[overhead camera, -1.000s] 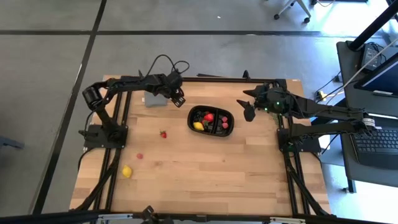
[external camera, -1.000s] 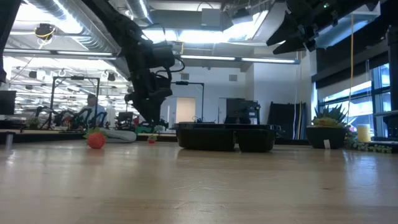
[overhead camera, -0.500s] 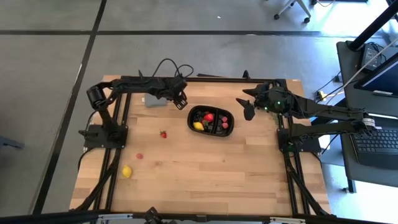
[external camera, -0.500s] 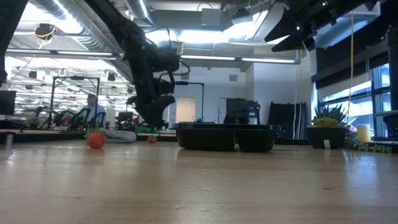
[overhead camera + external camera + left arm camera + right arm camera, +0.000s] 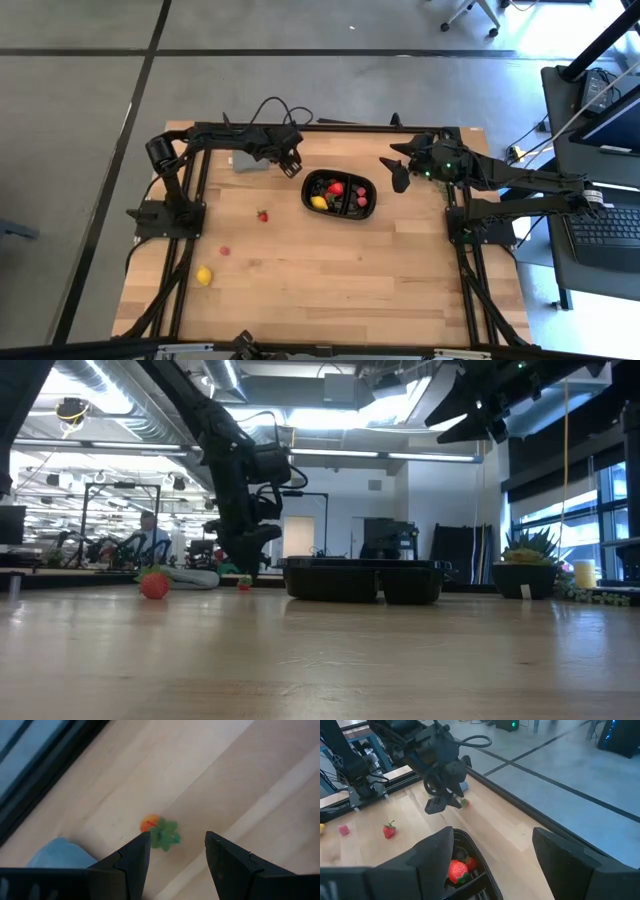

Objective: Pick and placing Produce into tupperware
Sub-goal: Put the red strawberry into the black container

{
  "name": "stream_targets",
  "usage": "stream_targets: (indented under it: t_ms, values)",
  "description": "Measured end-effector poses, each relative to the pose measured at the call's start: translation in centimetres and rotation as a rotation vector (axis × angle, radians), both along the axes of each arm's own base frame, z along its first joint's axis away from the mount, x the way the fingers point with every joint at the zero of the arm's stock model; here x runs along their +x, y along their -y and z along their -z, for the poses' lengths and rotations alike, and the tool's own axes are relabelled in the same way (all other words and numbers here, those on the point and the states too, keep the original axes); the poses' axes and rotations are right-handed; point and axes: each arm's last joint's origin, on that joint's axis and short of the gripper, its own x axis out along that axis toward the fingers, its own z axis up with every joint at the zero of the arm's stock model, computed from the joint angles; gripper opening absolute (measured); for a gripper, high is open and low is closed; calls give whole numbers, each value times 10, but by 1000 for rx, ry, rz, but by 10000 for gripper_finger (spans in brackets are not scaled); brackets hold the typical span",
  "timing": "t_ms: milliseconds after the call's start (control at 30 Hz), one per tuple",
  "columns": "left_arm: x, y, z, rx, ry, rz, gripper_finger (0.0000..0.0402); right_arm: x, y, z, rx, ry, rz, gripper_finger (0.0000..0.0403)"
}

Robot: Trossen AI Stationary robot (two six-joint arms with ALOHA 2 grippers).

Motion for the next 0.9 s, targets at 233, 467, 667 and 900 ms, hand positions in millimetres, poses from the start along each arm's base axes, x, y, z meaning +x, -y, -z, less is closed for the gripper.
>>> stream_targets:
  t_ms: [233,467,667,900]
  values:
    - [-1,-2,0,5,0,-7,180,0,0,0,-1,2,0,275]
    - [0,-2,-1,12,16,-6,145,0,0,0,-1,2,0,275]
    - [0,-2,-1,12,16,-6,90,0,0,0,1,3,1,275]
    - [1,-2,-1,12,15,-5,43,0,0,0,2,4,1,275]
